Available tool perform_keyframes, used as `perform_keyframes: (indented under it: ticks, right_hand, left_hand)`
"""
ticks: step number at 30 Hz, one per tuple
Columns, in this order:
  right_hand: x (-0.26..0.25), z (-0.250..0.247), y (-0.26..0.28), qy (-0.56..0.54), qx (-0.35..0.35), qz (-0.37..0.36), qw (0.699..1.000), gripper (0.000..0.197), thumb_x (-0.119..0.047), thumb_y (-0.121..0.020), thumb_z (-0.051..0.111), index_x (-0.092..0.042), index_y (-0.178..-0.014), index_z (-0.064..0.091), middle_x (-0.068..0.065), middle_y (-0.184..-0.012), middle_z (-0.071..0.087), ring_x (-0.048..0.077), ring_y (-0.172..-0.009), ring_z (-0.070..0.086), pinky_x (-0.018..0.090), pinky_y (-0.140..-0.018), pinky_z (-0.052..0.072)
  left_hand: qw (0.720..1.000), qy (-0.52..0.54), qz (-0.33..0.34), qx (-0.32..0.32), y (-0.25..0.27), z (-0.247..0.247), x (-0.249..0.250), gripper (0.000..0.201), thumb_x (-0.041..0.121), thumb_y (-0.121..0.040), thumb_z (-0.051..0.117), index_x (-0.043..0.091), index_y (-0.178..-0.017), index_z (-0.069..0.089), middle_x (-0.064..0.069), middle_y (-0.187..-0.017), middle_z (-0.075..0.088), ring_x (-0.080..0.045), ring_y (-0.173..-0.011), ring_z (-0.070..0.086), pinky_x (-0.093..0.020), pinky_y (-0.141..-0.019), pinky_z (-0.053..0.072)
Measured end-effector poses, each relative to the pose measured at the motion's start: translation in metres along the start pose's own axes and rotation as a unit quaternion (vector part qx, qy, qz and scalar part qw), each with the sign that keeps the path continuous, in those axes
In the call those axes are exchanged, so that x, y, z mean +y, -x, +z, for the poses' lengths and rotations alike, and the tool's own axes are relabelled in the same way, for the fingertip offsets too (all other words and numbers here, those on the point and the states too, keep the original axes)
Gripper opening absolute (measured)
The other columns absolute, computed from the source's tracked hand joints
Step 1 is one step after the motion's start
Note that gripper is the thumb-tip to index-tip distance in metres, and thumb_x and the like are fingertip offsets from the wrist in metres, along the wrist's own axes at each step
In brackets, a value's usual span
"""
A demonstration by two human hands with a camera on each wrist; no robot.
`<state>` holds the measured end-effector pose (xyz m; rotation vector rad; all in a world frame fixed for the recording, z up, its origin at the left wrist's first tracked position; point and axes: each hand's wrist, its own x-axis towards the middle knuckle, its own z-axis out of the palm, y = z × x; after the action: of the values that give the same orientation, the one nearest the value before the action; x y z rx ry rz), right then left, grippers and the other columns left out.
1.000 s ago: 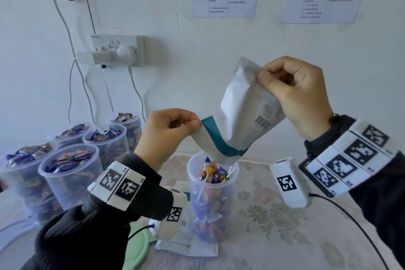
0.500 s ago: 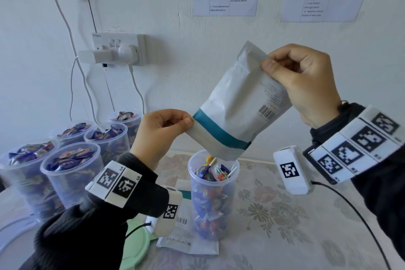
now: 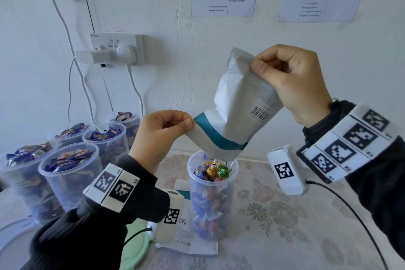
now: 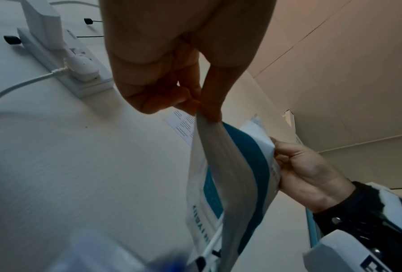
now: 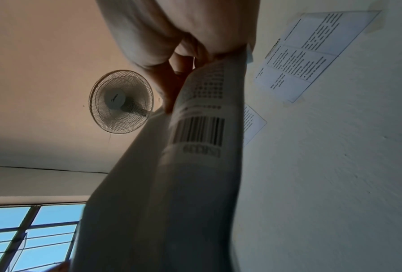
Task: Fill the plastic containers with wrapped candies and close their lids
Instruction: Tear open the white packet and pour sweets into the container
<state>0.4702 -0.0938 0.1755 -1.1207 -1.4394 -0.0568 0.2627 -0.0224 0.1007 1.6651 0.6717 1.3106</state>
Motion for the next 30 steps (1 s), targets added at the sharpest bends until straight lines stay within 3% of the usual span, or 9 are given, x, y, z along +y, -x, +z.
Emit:
perform_keyframes:
  ticks: [9,15,19,25,30]
  right_hand:
    - [-0.005,-0.005,-0.015,-0.013,0.023,-0.021,0.999,0.014,-0.016,-0.083,0.067,-0.026,-0.074,0.064,-0.009,-0.072,0.061,0.002,-0.066,0.053,0.017,-0.068,0.045]
    - [-0.007,0.002,-0.019,-0.008,0.001,-0.028,1.000,0.006,-0.014,-0.084,0.066,-0.016,-0.079,0.067,-0.007,-0.072,0.062,0.002,-0.066,0.053,0.016,-0.067,0.045]
    - [-0.007,-0.003,-0.024,-0.016,0.020,-0.029,0.999,0.011,-0.013,-0.084,0.067,-0.021,-0.076,0.066,-0.008,-0.071,0.062,0.000,-0.065,0.053,0.015,-0.066,0.044]
    - [-0.008,0.002,-0.025,-0.013,-0.002,-0.029,1.000,0.015,-0.015,-0.085,0.066,-0.026,-0.075,0.065,-0.023,-0.061,0.061,-0.004,-0.062,0.053,0.012,-0.064,0.042]
    - [-0.008,0.000,-0.026,-0.021,0.000,-0.020,1.000,0.015,-0.014,-0.085,0.067,-0.024,-0.074,0.066,-0.018,-0.064,0.062,-0.002,-0.063,0.054,0.014,-0.065,0.044]
  left_hand:
    - [0.999,0.005,0.014,0.033,-0.007,-0.006,0.006,0.021,-0.002,-0.082,0.064,0.016,-0.071,0.067,0.012,-0.056,0.065,0.003,-0.057,0.054,-0.006,-0.059,0.042]
    - [1.000,-0.006,0.025,0.014,-0.006,0.001,0.011,0.022,-0.004,-0.082,0.062,0.015,-0.071,0.067,0.014,-0.054,0.063,0.005,-0.054,0.052,-0.006,-0.054,0.039]
    - [0.999,-0.001,0.016,0.040,-0.010,-0.005,0.011,0.020,-0.002,-0.083,0.062,0.015,-0.072,0.066,0.016,-0.053,0.063,0.007,-0.053,0.053,-0.005,-0.054,0.040]
    - [1.000,-0.007,0.021,0.018,-0.006,0.000,0.015,0.019,-0.003,-0.083,0.061,0.012,-0.072,0.065,0.014,-0.053,0.062,0.005,-0.053,0.052,-0.005,-0.053,0.038]
    - [0.999,0.002,0.012,0.031,-0.008,-0.004,0.015,0.018,-0.002,-0.083,0.061,0.011,-0.073,0.065,0.016,-0.053,0.062,0.007,-0.053,0.053,-0.005,-0.054,0.039]
